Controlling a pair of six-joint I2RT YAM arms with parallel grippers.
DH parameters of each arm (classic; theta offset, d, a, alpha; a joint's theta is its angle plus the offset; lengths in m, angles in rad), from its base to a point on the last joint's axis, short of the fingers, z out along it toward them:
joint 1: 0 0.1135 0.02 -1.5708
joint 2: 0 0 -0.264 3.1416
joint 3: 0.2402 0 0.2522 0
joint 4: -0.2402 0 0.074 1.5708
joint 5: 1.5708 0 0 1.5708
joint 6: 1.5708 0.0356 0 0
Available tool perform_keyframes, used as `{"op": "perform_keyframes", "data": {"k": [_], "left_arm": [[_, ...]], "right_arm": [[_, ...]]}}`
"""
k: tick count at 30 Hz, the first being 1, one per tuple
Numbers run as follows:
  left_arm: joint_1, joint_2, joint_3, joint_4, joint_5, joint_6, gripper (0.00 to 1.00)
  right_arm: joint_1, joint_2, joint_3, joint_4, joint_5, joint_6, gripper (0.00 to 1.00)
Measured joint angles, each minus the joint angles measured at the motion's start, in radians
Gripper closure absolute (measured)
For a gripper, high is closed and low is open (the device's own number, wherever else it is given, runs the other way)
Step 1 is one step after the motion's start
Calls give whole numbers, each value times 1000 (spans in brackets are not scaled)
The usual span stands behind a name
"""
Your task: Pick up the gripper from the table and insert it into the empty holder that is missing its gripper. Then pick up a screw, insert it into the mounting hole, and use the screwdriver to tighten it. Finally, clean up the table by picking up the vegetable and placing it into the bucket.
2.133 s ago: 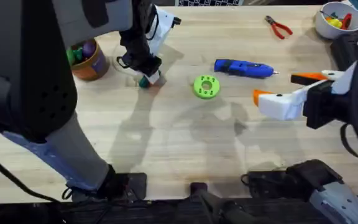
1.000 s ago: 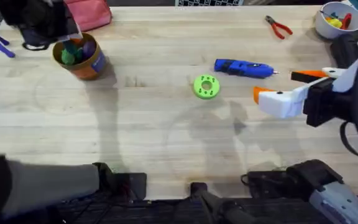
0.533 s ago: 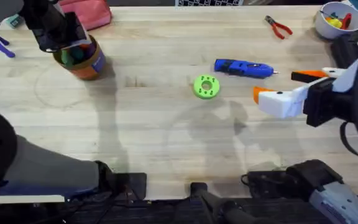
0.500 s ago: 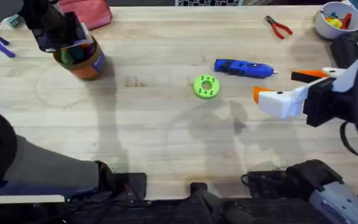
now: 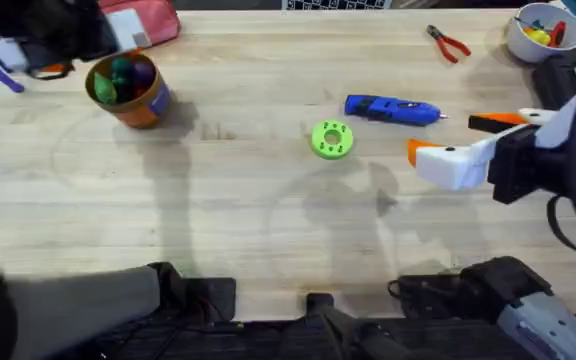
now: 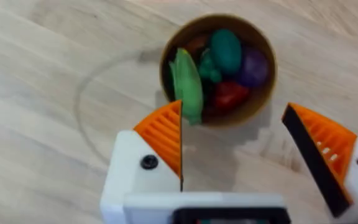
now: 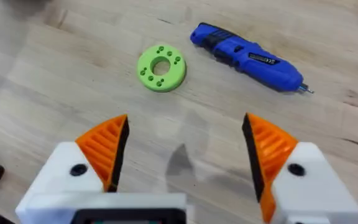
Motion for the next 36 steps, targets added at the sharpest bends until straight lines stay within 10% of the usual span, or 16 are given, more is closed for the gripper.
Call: {"op": "perform_keyframes", "data": {"k": [10, 17, 36], "left_arm": [[0, -226, -16, -222, 31, 34, 15], [-14, -426, -235, -235, 156, 62, 15], [-410, -427, -373, -205, 247, 115, 14]], "right_arm": [[0, 0, 0, 0, 0, 0, 8], [0, 0, 0, -1, 0, 0, 7], [0, 0, 0, -24, 0, 3, 8]]}}
